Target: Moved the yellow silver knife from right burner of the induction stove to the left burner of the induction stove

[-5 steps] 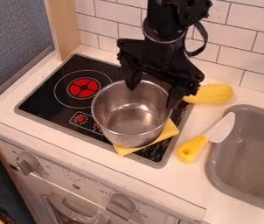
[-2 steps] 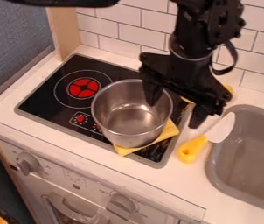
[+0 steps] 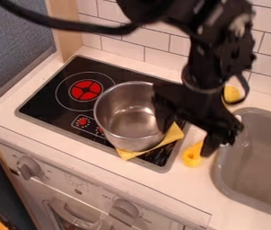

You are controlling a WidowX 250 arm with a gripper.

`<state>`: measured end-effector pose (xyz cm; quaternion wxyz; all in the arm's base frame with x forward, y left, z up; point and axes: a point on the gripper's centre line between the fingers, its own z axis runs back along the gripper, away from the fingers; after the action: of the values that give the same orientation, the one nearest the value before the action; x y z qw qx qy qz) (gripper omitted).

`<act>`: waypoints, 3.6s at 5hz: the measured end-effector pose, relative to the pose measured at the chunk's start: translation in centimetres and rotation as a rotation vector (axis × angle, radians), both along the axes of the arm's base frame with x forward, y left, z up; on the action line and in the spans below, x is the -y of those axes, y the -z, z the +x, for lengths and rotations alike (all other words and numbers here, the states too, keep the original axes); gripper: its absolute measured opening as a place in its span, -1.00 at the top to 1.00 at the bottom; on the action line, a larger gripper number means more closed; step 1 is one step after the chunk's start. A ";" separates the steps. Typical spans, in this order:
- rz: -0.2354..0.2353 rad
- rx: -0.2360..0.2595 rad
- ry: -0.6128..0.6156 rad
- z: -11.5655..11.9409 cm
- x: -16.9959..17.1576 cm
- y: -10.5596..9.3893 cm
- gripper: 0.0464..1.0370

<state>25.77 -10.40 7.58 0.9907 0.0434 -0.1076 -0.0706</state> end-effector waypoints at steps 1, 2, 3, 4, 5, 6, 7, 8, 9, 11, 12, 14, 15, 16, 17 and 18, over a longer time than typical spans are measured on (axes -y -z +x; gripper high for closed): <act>0.009 -0.045 0.017 -0.1 0.6 2.1 -0.93; 0.022 -0.082 0.021 0.0 1.0 3.8 -0.93; 0.040 -0.118 0.024 0.3 1.2 5.5 -0.93; 0.061 -0.142 0.005 1.4 1.0 6.6 -0.93; 0.080 -0.127 -0.013 2.8 0.6 6.5 -0.93; 0.082 -0.136 -0.034 3.5 -0.1 6.9 -0.93; 0.070 -0.134 -0.028 3.9 -0.1 7.1 -0.81; 0.083 -0.114 -0.032 4.2 0.3 7.5 -0.22; 0.088 -0.114 -0.019 3.8 0.7 7.6 0.15; 0.070 -0.102 -0.017 3.2 1.2 7.5 0.15; 0.077 -0.089 -0.006 2.0 1.8 7.1 0.15; 0.070 -0.014 0.063 1.7 3.6 4.1 0.15; 0.046 0.031 0.065 1.7 3.5 1.8 0.15; 0.023 0.051 0.031 2.3 1.6 -0.1 0.15; -0.003 0.082 -0.027 3.1 -1.7 -2.6 0.15; -0.050 0.103 -0.096 3.9 -5.4 -4.9 0.15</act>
<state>29.65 -5.02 12.43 0.9869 0.0272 -0.1579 -0.0181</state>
